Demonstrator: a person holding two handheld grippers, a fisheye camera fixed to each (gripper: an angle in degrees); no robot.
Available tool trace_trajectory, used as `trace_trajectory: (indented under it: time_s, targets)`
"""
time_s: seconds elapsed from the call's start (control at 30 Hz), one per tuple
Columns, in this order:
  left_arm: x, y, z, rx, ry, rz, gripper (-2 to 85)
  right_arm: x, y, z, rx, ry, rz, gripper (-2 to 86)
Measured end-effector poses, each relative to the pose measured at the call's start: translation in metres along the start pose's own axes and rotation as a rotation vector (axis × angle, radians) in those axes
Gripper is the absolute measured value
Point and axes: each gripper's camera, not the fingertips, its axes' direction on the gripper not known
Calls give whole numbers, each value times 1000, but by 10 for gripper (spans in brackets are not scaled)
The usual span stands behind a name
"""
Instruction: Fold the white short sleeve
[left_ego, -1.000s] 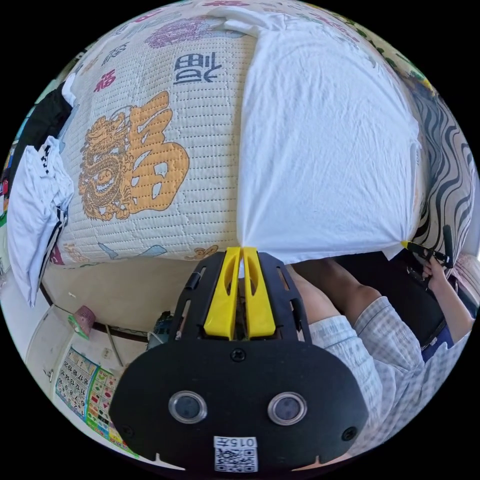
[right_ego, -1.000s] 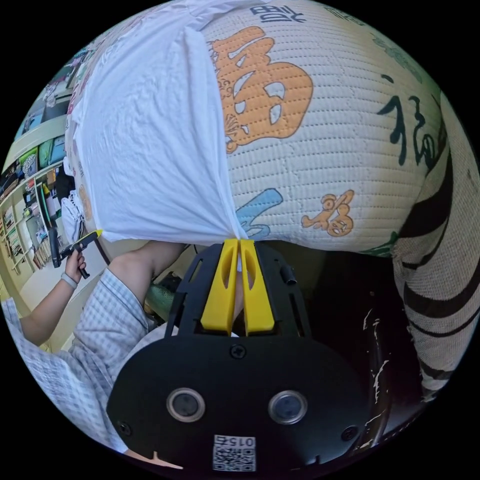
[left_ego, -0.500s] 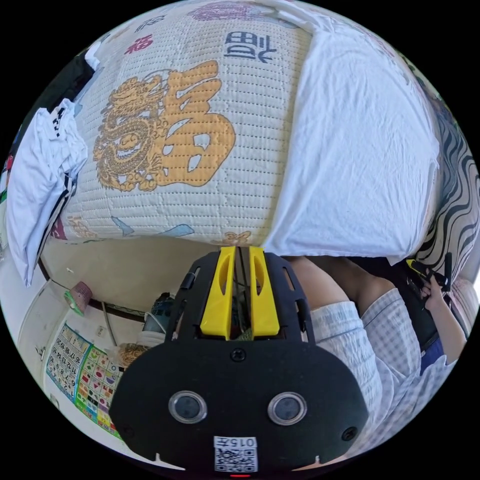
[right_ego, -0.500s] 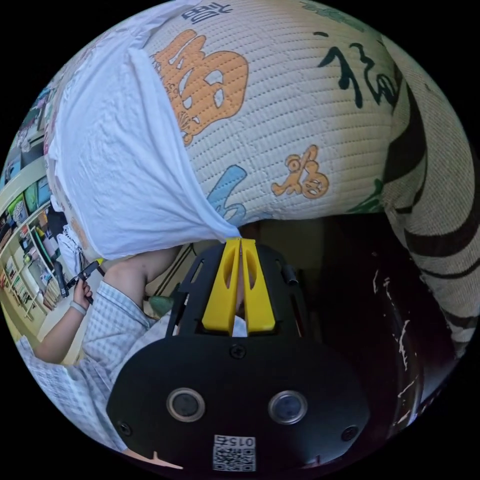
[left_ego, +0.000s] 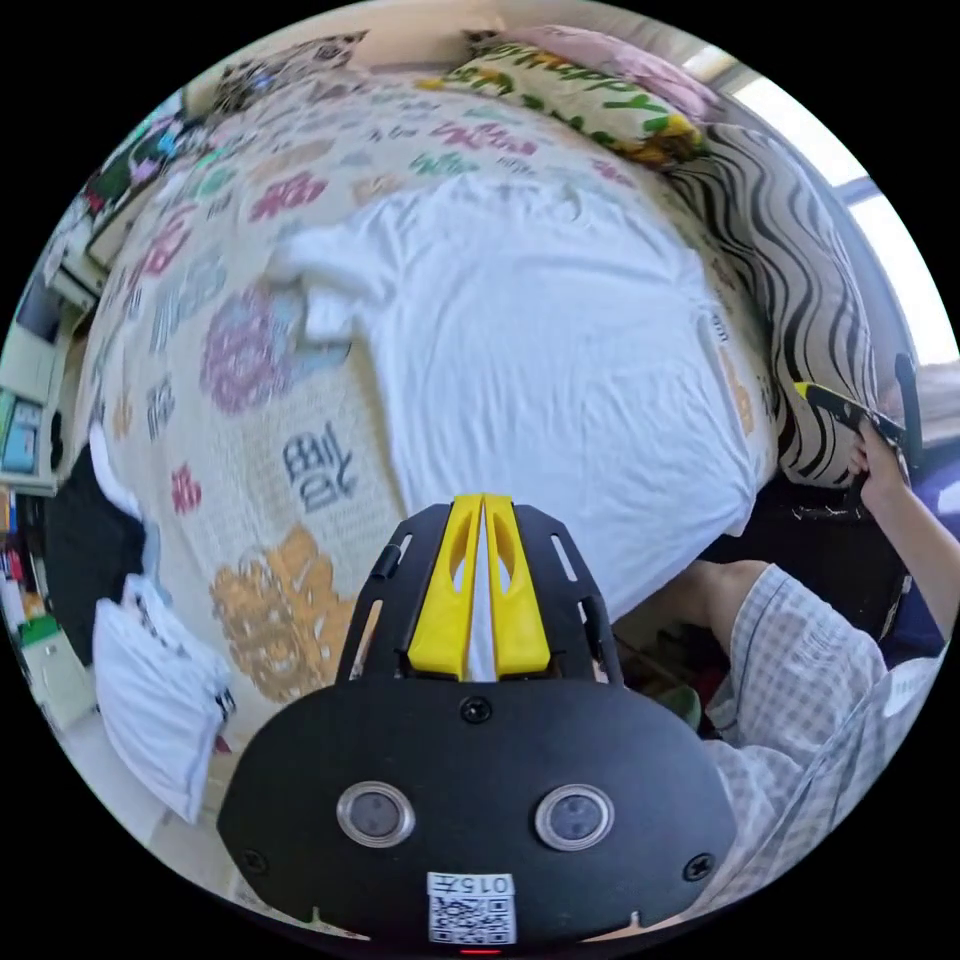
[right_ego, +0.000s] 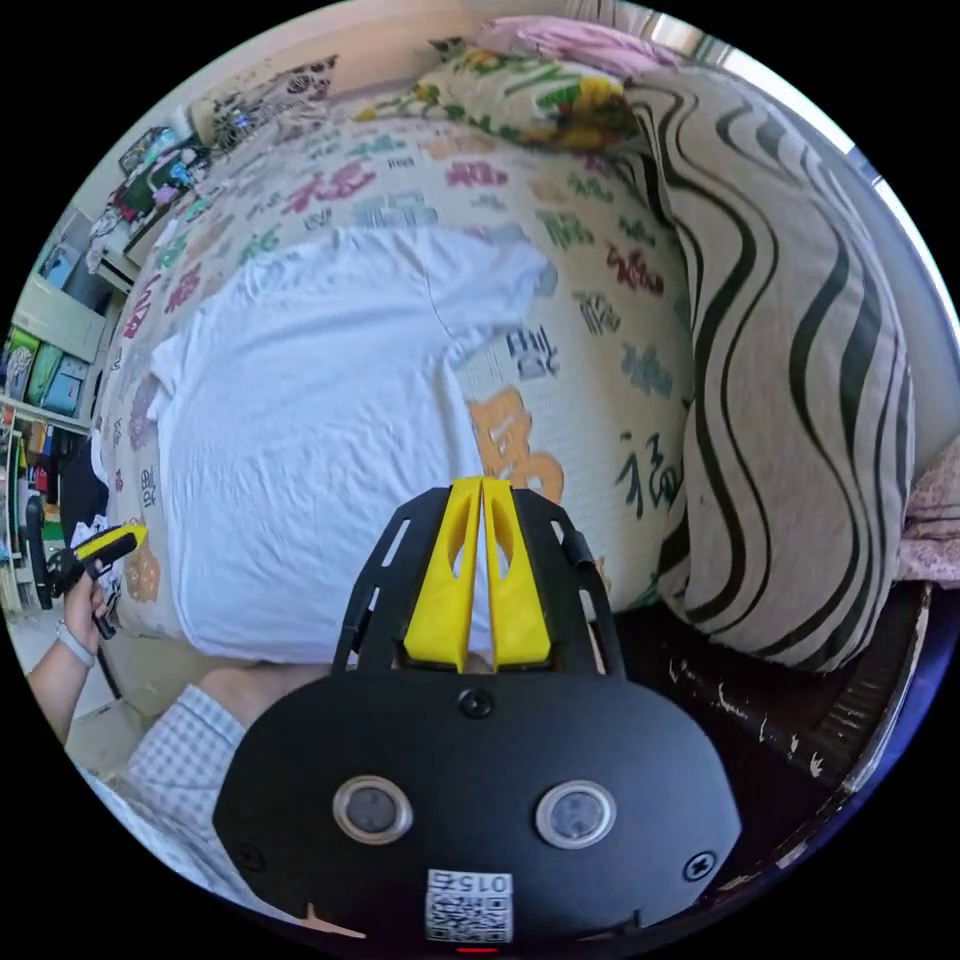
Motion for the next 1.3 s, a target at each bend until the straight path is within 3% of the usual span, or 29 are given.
trace_trajectory:
  time_s: [0.23, 0.33, 0.73, 1.0, 1.3]
  targets:
    - [108, -135, -12, 281, -50, 230, 2, 19, -30, -7, 190, 149, -70, -1]
    - [157, -202, 2, 328, 18, 273, 18, 49, -51, 11, 146, 26, -35, 9]
    - [338, -442, 118, 48, 153, 482, 79, 155, -133, 100, -24, -294, -11, 76]
    - [387, -496, 181, -225, 137, 556, 39, 185, -170, 143, -127, -432, 11, 58]
    - [399, -527, 178, -206, 133, 590, 1, 199, -198, 168, -151, -454, -30, 5]
